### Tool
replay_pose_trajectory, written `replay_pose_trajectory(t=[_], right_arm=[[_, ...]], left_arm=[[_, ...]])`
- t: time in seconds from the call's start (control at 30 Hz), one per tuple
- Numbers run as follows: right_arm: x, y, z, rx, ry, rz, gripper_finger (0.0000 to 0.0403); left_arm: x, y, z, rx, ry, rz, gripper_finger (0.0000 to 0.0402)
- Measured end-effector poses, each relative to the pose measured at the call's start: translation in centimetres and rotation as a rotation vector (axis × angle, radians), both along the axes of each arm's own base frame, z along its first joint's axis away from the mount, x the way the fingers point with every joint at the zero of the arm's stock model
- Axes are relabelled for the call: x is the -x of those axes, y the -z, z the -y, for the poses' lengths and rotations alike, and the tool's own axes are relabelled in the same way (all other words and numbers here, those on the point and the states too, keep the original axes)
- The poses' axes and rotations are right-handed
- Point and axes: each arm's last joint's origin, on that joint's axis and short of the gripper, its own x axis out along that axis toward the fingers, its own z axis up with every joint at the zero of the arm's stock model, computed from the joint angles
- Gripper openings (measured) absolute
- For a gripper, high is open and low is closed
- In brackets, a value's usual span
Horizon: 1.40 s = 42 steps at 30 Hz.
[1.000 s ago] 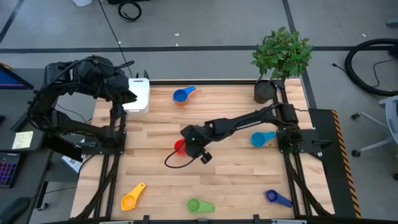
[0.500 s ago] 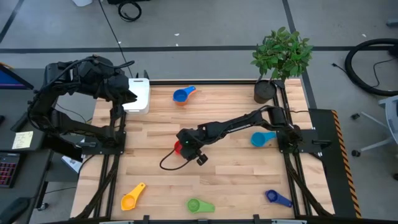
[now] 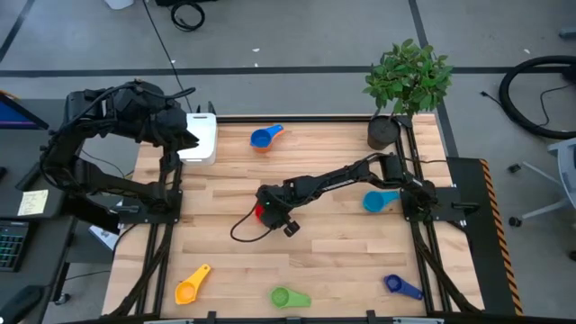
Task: Nest measuring cups in basket
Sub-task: Stack the red measuring cup on top of the blue measuring cup
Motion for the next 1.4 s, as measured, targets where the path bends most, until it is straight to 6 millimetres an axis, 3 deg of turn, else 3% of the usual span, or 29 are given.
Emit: replay_pose_trajectory(t=[0.13,0.3,0.47,0.63,0.83,1.0,1.2,1.4], right_arm=[[-0.3,0.2,0.0,0.001,-0.001,0.019,0.0091],[-0.5,-0.2,0.2,0.046,0.038,0.052,0.0022],[-0.3,-0.4,1.1,0.122,0.142,0.037,0.0021],[0.5,-2.4,2.6,0.128,0.165,0.016,0.0021],[1.4,-6.0,5.9,0.037,0.172,0.074,0.0021],[2.0,-8.0,9.2,0.080,0.219,0.117,0.0021],[1.7,-12.4,13.7,0.065,0.293,0.227,0.0021],[2.2,-15.3,17.4,0.035,0.331,0.320,0.0021]], left_arm=[[0.0,0.0,0.0,0.001,0.000,0.000,0.0066],[0.0,0.0,0.0,0.000,-0.001,0.000,0.0066],[0.0,0.0,0.0,0.000,0.000,0.000,0.0066],[0.0,0.0,0.0,0.001,-0.001,0.000,0.0066],[0.0,0.0,0.0,0.000,-0.001,0.000,0.0066],[0.0,0.0,0.0,-0.001,-0.003,-0.001,0.0066],[-0.1,-0.1,-0.1,-0.006,-0.005,0.012,0.0066],[-0.5,-0.4,-0.2,-0.021,-0.006,0.062,0.0066]])
